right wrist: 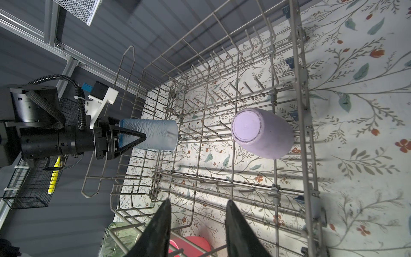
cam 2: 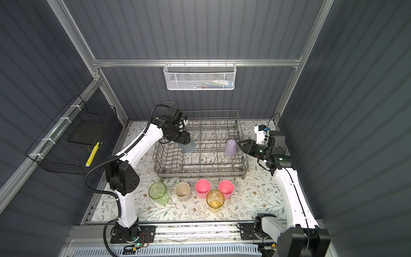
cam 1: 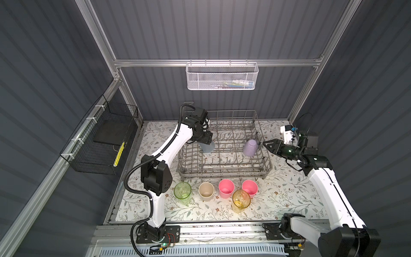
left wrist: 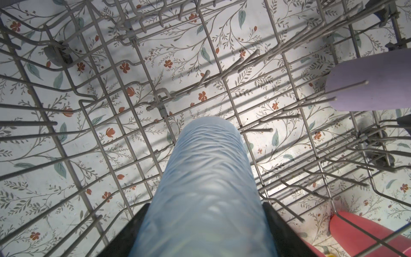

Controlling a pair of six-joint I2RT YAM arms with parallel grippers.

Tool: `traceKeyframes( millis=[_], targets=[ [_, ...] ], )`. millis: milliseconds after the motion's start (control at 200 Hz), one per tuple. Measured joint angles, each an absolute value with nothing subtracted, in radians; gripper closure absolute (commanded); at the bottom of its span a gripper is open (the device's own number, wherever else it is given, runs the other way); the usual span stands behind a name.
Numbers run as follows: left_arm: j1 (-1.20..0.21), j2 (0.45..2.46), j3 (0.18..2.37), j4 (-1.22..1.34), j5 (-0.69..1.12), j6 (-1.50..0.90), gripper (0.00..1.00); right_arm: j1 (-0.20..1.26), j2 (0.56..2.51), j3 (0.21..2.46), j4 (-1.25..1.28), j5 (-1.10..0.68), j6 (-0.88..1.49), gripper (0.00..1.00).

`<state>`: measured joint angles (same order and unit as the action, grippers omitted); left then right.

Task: Load cups into a dish rack
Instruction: Place the cup upside down at the dish rack.

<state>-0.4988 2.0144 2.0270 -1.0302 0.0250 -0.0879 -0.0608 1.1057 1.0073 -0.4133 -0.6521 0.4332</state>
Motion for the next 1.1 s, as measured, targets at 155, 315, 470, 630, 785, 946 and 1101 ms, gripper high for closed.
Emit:
traceKeyframes(
  millis=[155, 315, 470, 630, 785, 946, 1101],
  targets=[
    [-0.504, 2.088, 2.101, -1.048, 0.019, -0.081, 0.71, -0.066, 1.116, 1.006, -0.410, -0.664, 0.433, 0.58],
    [-0.514, 2.157, 2.174, -1.091, -0.009, -0.071, 0.70, -0.067, 1.161, 1.006, -0.400, -0.674, 0.434, 0.58],
    [-0.523, 2.220, 2.251, -1.134, -0.049, -0.062, 0.67, -0.070, 1.176, 1.006, -0.384, -0.685, 0.434, 0.58],
    [-0.525, 2.252, 2.298, -1.156, -0.073, -0.055, 0.64, -0.071, 1.185, 1.006, -0.369, -0.693, 0.437, 0.58],
    [-0.525, 2.276, 2.336, -1.176, -0.080, -0.051, 0.55, -0.070, 1.186, 1.006, -0.364, -0.697, 0.437, 0.58],
    [-0.525, 2.296, 2.364, -1.183, -0.083, -0.044, 0.43, -0.070, 1.186, 1.006, -0.365, -0.700, 0.437, 0.58],
    [-0.525, 2.320, 2.397, -1.187, -0.083, -0.043, 0.31, -0.070, 1.182, 1.006, -0.369, -0.701, 0.437, 0.59]
  ],
)
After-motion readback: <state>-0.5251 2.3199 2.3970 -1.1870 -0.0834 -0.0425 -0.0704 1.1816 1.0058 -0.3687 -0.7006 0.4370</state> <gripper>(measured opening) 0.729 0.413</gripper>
